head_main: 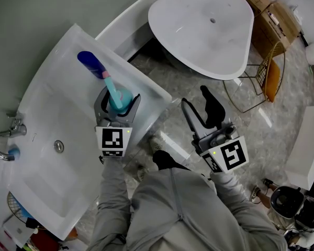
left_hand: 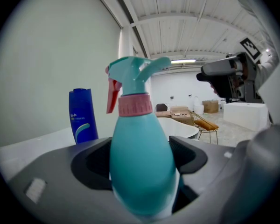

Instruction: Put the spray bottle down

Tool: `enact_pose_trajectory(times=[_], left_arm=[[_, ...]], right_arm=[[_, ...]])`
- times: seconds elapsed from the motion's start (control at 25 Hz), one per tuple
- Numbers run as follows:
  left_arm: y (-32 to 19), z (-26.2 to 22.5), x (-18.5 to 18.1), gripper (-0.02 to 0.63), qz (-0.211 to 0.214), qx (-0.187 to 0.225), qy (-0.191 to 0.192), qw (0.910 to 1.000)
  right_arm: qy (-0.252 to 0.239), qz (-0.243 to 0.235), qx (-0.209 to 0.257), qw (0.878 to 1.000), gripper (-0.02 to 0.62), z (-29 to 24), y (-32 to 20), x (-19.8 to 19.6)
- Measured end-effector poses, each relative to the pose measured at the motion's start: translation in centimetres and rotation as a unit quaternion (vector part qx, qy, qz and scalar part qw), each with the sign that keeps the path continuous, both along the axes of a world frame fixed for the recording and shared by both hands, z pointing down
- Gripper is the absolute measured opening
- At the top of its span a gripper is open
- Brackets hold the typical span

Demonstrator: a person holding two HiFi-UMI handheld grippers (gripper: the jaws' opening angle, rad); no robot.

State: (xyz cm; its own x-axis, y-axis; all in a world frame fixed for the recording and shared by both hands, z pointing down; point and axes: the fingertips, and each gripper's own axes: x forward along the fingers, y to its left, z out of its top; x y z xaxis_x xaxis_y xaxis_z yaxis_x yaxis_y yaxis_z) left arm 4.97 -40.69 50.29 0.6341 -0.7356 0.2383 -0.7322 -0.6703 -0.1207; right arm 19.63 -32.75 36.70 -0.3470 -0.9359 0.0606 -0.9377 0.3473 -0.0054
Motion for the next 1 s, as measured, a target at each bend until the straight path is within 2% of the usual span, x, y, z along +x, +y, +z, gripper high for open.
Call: enact_pose_trajectory(times=[0.36, 0.52, 1.0], left_arm=[[0.2, -0.1, 0.1, 0.408, 0.003, 0.000, 0.001, 1.0000], [0.4, -1.5, 0.0, 0.408, 0.005, 0.018, 0.017, 0.9997], [2.6, -5.3, -1.7, 0.408, -0.006, 0.054, 0.034, 0.9980]], right_arm=[[0.001, 0.000, 0.001, 1.000, 0.225, -0.3, 0.4, 0.2], [0.001, -0.003, 0.005, 1.000, 0.225, -0.5, 0.6, 0.1], [-0.001, -0.012, 0.019, 1.000, 0.225, -2.0, 2.3, -1.6]])
